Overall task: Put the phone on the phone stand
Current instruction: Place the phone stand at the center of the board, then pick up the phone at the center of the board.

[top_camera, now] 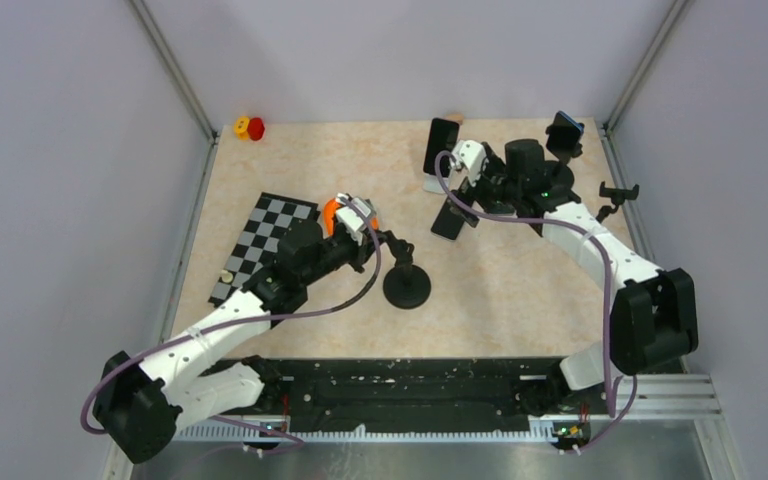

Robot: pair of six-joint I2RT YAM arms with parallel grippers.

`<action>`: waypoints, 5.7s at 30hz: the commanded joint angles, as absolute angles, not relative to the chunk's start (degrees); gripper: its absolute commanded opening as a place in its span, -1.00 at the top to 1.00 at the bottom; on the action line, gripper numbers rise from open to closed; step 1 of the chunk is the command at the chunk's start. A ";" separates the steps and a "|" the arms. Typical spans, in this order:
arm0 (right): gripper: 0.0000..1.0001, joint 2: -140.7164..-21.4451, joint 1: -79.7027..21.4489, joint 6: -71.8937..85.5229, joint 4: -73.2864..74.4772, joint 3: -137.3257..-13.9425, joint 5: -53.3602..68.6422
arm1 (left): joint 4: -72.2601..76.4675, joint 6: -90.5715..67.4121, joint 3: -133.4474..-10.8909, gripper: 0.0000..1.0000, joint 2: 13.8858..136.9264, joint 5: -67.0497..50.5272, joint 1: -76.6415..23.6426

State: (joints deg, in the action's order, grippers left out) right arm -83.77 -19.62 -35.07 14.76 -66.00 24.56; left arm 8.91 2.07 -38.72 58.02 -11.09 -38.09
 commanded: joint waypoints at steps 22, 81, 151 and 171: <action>-0.97 -94.53 -13.84 -23.07 -1.36 -63.99 4.31 | 17.16 7.51 -34.15 -0.49 54.26 -11.12 -40.39; -0.91 -121.64 -8.55 -0.99 7.04 -81.51 -1.98 | 5.51 11.14 -43.09 -0.97 49.93 -6.39 -34.68; 0.84 -79.08 -7.15 -6.82 9.86 -69.64 28.19 | -6.30 -7.55 -70.73 -0.98 70.05 -21.47 -31.73; 0.91 -70.72 -10.79 -5.84 3.81 -61.73 35.85 | -6.65 -36.91 -100.36 -0.83 102.23 -32.82 -33.47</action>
